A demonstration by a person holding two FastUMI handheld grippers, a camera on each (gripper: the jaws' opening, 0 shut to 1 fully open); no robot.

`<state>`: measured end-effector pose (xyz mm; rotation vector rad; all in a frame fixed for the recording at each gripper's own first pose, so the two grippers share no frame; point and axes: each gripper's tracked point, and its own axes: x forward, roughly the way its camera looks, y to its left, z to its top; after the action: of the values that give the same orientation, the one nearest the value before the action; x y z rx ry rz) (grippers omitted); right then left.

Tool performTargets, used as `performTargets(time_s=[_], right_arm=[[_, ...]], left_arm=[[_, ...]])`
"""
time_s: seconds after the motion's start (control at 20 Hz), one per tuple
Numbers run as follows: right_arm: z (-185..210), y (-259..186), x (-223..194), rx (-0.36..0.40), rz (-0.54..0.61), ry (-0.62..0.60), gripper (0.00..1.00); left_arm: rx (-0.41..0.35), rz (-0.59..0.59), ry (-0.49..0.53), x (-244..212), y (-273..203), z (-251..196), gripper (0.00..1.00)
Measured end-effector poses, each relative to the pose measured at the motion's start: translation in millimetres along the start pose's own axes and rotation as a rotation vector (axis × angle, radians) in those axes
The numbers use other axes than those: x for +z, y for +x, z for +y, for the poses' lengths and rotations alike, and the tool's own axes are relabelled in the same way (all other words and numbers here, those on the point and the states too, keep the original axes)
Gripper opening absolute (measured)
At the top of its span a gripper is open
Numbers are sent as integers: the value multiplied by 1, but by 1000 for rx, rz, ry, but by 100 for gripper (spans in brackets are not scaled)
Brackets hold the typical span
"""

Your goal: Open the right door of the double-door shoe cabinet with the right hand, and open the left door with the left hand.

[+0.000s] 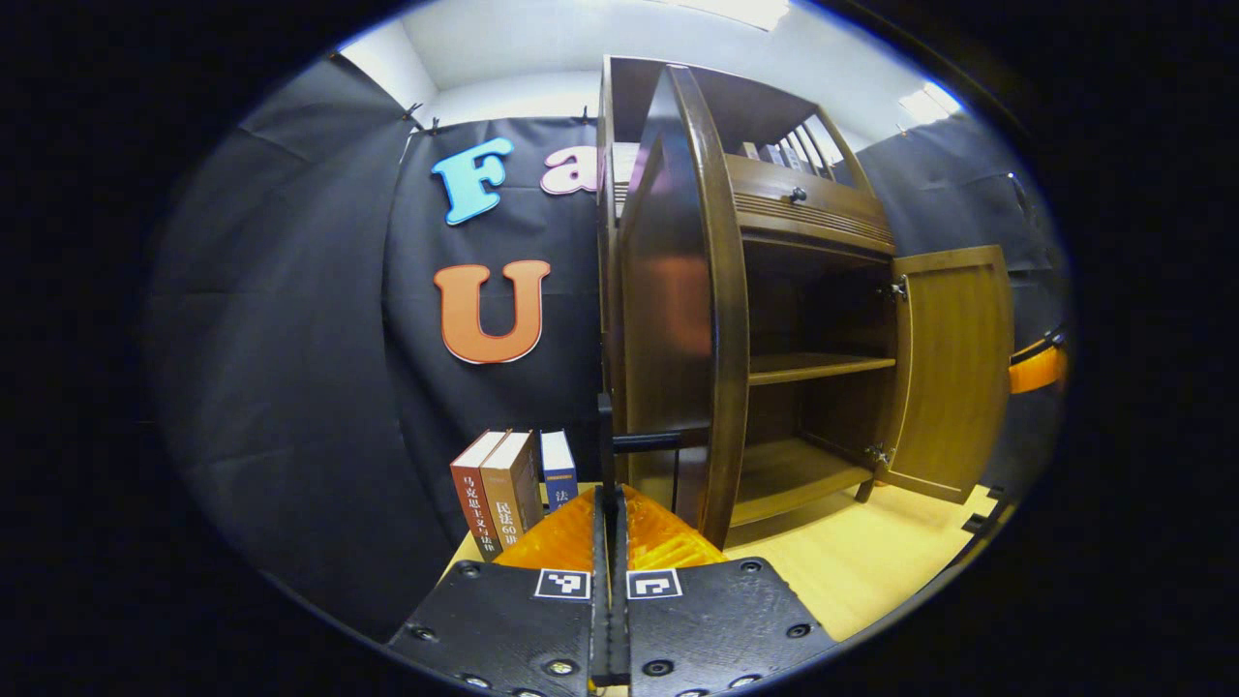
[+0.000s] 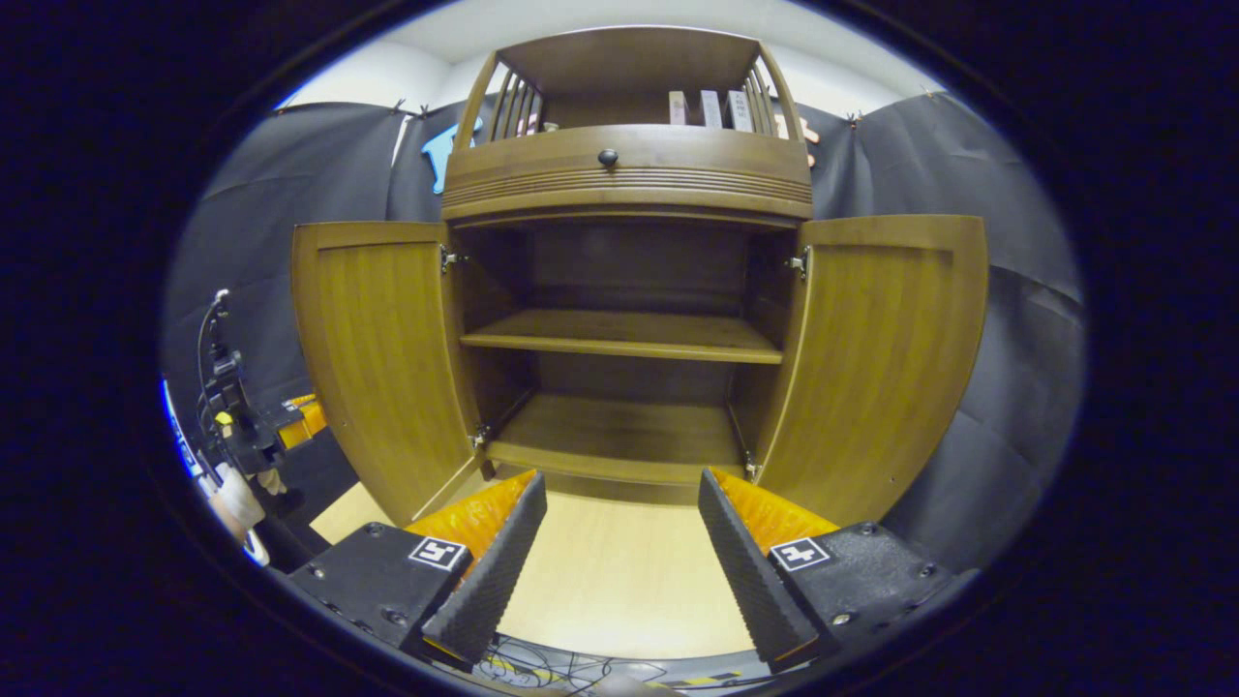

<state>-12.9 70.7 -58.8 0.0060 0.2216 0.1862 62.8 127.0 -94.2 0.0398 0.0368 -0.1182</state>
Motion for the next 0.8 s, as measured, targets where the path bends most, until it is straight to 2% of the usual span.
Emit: performTargets(time_s=[0.2, 0.45, 0.75, 0.8], right_arm=[[-4, -1, -1, -1, 4, 1, 99], [-8, -2, -4, 6, 15, -3, 99], [-13, -1, -10, 20, 18, 15, 99], [-14, 0, -12, 25, 22, 25, 99]], left_arm=[[-53, 5, -53, -3, 1, 18, 0], [-124, 19, -41, -10, 6, 24, 0], [-115, 37, -60, -17, 2, 26, 0], [-114, 56, -73, -22, 0, 27, 5]])
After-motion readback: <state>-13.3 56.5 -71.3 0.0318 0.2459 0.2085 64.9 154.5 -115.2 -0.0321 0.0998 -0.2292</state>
